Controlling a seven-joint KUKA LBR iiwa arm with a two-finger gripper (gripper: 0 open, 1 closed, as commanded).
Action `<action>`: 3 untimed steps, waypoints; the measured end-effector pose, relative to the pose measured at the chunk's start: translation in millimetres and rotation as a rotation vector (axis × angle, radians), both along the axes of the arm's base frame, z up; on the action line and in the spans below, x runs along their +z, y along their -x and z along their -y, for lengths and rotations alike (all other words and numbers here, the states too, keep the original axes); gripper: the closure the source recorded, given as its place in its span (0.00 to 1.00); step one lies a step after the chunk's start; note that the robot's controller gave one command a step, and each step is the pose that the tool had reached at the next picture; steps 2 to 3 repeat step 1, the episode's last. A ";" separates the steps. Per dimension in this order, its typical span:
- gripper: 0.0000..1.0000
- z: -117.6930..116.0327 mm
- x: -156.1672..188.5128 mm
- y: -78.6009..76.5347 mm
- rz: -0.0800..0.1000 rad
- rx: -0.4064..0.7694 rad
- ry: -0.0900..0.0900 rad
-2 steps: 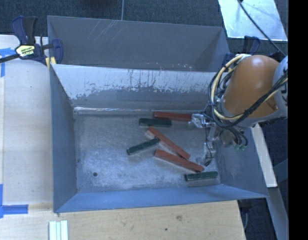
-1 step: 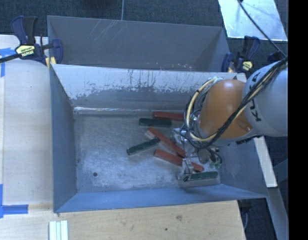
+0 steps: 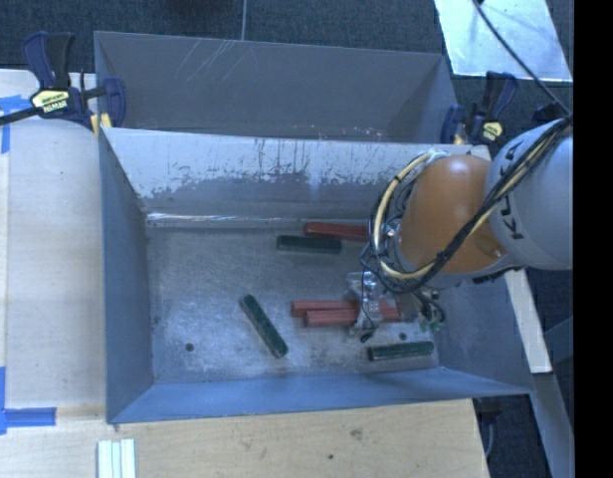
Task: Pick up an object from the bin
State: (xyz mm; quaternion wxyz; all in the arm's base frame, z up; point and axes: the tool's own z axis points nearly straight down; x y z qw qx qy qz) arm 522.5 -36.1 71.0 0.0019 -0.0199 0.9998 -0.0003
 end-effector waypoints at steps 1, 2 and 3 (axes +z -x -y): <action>1.00 -23.0 135.3 8.3 0.007 0.118 0.000; 1.00 -23.0 135.3 8.3 0.007 0.118 0.000; 1.00 -23.0 135.3 8.3 0.007 0.118 0.000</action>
Offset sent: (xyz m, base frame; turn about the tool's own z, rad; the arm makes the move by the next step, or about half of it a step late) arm -0.0101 0.0231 0.1306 -0.1190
